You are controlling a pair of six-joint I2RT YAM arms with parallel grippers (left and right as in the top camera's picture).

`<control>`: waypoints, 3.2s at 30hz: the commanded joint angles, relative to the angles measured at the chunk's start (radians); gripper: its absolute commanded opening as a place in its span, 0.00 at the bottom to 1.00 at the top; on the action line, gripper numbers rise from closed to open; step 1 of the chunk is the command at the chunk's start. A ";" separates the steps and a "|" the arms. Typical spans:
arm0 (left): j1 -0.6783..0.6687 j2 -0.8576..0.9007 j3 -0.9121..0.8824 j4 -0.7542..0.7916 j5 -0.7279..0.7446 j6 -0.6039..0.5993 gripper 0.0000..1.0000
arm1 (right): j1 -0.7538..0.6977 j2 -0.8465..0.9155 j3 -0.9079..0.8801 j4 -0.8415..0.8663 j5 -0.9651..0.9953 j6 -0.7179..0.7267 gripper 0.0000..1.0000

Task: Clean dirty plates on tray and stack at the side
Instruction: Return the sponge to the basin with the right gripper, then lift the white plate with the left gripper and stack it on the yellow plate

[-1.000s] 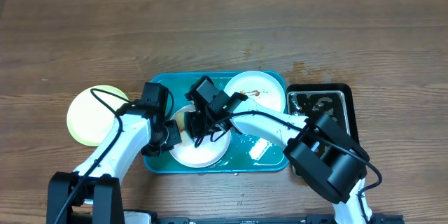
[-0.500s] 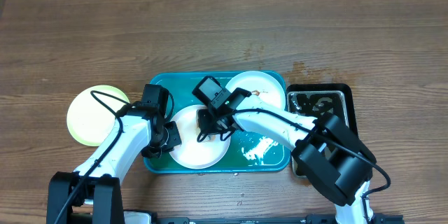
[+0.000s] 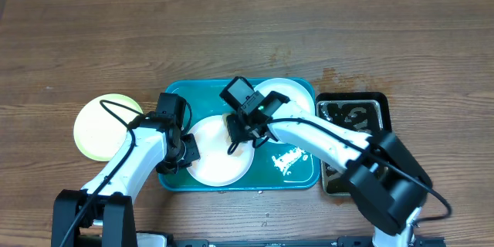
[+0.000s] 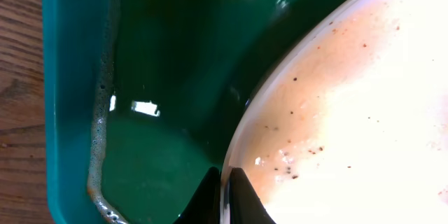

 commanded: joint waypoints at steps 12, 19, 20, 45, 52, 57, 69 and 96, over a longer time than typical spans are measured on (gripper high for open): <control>0.000 -0.004 0.055 -0.058 -0.071 -0.006 0.04 | -0.038 -0.243 0.005 -0.152 0.192 -0.024 0.04; 0.000 -0.054 0.204 -0.180 -0.159 0.009 0.04 | -0.182 -0.261 0.005 -0.350 0.237 0.029 0.04; 0.000 -0.063 0.230 -0.202 -0.172 0.009 0.04 | -0.211 -0.261 0.005 -0.374 0.237 0.028 0.04; -0.111 -0.155 0.474 -0.343 -0.609 0.050 0.04 | -0.538 -0.260 -0.101 -0.450 0.228 -0.084 0.04; -0.312 -0.154 0.474 -0.338 -0.883 0.045 0.04 | -0.538 -0.260 -0.102 -0.446 0.228 -0.084 0.04; -0.436 -0.145 0.473 -0.328 -1.057 0.030 0.04 | -0.538 -0.260 -0.102 -0.446 0.228 -0.084 0.04; -0.505 -0.137 0.473 -0.309 -1.125 0.031 0.04 | -0.538 -0.260 -0.102 -0.446 0.228 -0.084 0.04; -0.262 -0.137 0.473 -0.315 -0.770 -0.014 0.04 | -0.538 -0.260 -0.102 -0.447 0.228 -0.084 0.04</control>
